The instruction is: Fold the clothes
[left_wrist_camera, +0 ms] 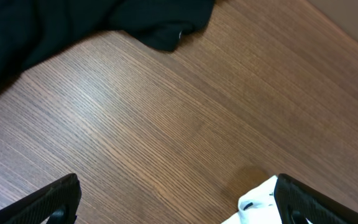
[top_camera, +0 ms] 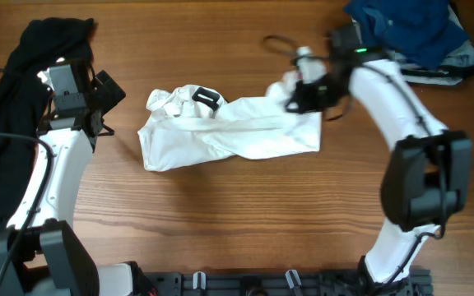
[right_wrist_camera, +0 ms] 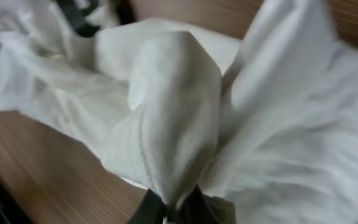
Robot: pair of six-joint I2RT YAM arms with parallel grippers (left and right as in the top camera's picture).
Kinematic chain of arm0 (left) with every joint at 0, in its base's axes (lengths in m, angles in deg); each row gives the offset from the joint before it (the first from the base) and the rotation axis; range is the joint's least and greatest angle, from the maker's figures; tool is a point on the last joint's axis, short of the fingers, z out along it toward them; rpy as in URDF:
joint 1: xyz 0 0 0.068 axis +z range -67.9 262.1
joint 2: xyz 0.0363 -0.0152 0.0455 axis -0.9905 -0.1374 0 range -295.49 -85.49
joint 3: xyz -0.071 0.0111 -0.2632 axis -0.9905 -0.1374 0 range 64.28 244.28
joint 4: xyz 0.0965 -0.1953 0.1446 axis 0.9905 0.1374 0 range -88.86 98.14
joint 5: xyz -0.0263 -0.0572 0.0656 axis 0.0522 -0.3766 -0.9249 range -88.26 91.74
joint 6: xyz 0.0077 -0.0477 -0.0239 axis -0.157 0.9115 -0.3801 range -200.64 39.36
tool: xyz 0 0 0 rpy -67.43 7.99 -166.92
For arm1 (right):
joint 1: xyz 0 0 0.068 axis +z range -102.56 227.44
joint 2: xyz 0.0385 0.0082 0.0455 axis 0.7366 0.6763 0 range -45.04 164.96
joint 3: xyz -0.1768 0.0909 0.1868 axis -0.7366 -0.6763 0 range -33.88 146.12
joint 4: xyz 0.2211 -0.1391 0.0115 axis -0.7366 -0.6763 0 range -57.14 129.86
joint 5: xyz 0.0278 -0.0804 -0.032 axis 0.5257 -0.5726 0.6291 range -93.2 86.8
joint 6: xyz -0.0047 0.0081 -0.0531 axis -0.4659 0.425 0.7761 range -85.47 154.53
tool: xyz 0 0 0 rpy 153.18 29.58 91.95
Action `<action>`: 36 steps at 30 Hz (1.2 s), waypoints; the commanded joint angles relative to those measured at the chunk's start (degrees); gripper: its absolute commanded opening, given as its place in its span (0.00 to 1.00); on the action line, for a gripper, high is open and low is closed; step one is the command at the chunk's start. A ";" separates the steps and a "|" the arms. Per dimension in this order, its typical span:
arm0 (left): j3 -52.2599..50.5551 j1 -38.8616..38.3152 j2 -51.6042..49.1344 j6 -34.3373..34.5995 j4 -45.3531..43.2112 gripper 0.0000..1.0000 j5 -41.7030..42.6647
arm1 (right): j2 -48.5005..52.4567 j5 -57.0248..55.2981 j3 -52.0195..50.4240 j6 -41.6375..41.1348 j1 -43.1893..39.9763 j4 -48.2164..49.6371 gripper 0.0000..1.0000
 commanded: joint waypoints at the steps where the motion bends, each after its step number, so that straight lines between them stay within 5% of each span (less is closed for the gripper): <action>1: 0.37 0.22 -2.95 -1.14 0.07 1.00 0.55 | -1.38 -1.70 0.85 -3.08 5.09 3.37 0.04; 4: 0.37 0.22 -4.70 -1.16 0.15 1.00 0.98 | -1.38 -3.96 0.85 -3.98 7.67 4.39 0.04; 5: 0.37 0.22 -4.76 -1.14 0.17 1.00 0.98 | -1.38 -3.80 0.85 -4.15 7.76 4.33 0.52; 6: 0.37 0.22 -4.76 -1.14 0.22 1.00 0.98 | -1.38 -3.63 0.85 -3.85 7.89 4.00 0.82; 7: 0.37 0.22 -4.76 -1.16 0.28 1.00 1.29 | -1.40 -3.63 0.87 -3.02 7.91 3.30 0.96; 8: 0.37 0.22 -4.76 -1.20 0.70 1.00 3.08 | -1.53 -3.89 1.16 -1.79 7.72 1.33 1.00; 16: 0.37 0.22 -12.81 -24.48 10.64 1.00 37.31 | -1.70 -7.96 6.29 -0.72 -1.44 -6.58 1.00; 23: 0.37 0.20 -22.08 -29.83 9.79 1.00 38.07 | -1.70 -8.00 6.27 -0.26 -4.26 -6.54 1.00; 26: 0.37 -0.11 -26.12 -31.30 8.76 0.99 45.70 | -1.70 -7.96 6.27 -0.37 -4.26 -6.03 1.00; 28: 0.37 -0.61 -26.97 -32.85 8.48 0.83 50.05 | -1.70 -7.96 6.27 -0.83 -4.26 -5.46 1.00; 30: 0.37 -0.70 -26.97 -32.81 7.87 0.52 50.05 | -1.70 -7.93 6.27 -0.85 -4.26 -5.40 0.99; 33: 0.37 -0.70 -26.97 -32.81 7.10 0.31 50.05 | -1.70 -7.69 6.27 -0.94 -4.26 -5.44 1.00; 35: 0.37 -0.68 -26.97 -32.52 4.61 0.04 49.90 | -1.70 -7.69 6.27 -0.94 -4.26 -5.49 1.00; 36: 0.42 -0.15 -26.95 -29.83 3.08 0.04 48.28 | -1.70 -7.69 6.27 -0.94 -4.26 -5.53 1.00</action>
